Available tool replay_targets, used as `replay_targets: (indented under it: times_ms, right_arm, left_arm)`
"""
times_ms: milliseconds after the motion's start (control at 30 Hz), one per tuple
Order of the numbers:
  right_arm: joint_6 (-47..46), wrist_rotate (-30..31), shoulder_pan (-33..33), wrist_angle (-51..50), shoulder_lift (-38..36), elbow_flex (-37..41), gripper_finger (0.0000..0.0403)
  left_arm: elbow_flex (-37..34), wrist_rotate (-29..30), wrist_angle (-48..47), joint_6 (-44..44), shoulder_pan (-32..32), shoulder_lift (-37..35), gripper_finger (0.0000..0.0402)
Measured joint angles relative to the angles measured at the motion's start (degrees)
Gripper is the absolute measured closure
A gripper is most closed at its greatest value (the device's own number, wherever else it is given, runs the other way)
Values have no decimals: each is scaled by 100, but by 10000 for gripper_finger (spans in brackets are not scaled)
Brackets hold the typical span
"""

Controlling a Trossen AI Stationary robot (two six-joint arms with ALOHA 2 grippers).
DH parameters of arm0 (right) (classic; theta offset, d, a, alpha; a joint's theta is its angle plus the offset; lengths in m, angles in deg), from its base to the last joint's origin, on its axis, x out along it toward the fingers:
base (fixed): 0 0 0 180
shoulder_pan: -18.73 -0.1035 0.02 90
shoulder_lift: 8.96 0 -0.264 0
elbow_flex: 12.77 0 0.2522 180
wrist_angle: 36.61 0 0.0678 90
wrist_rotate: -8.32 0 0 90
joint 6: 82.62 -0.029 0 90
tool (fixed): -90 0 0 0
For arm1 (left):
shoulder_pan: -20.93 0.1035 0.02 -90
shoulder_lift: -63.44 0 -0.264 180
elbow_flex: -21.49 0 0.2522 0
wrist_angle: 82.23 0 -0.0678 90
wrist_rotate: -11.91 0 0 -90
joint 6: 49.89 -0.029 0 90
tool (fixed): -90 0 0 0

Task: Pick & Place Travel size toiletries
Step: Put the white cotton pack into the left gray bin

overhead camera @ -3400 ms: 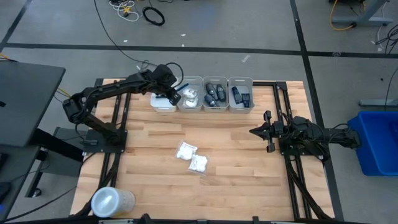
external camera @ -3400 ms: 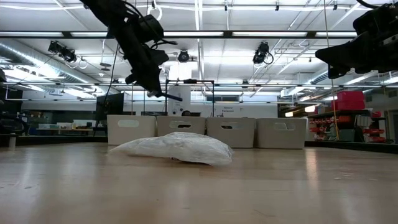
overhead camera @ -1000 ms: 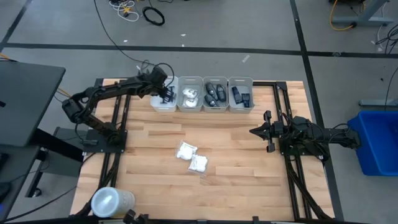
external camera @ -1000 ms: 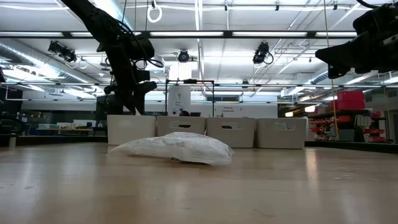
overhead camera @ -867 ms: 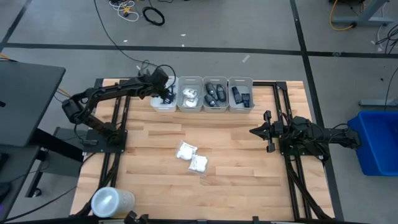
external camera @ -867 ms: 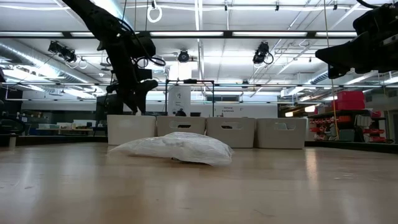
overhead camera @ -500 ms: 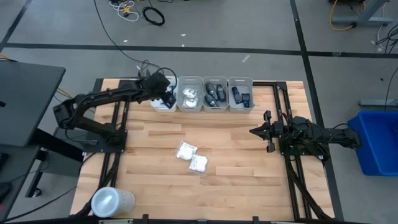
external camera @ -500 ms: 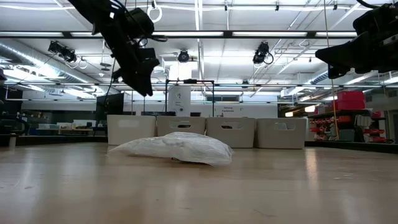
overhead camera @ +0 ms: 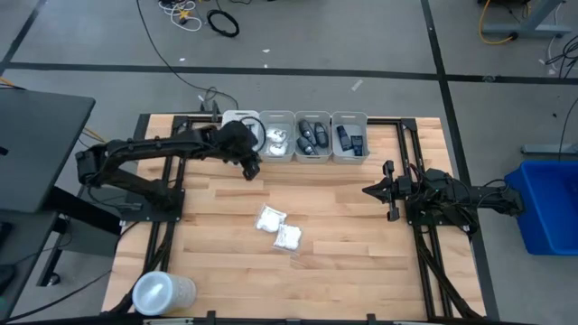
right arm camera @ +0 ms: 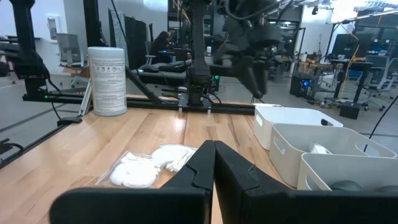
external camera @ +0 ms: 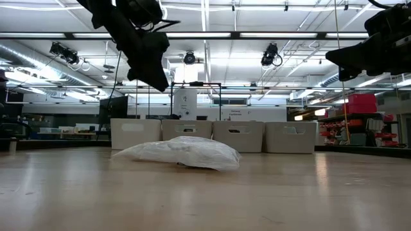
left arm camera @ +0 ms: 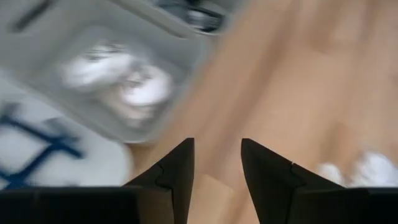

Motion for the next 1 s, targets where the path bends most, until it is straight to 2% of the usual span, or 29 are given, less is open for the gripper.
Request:
replay_targets:
  times_ms: [200, 467, 700, 1000]
  right_arm:
    - [0, 1, -2, 1, 1, 0, 389]
    - [0, -1, -1, -1, 0, -1, 389]
    - [0, 1, -2, 1, -1, -1, 389]
    - [0, -1, -2, 1, 1, -1, 389]
  left_arm:
    - [-64, -657, 104, -386, -365, 2, 264]
    - [-541, -794, 471, -502, -690, 6, 264]
    - [-1163, -1388, 1422, -1057, -729, 6, 264]
    - [-1758, -1541, 2167, -1301, -727, 4, 264]
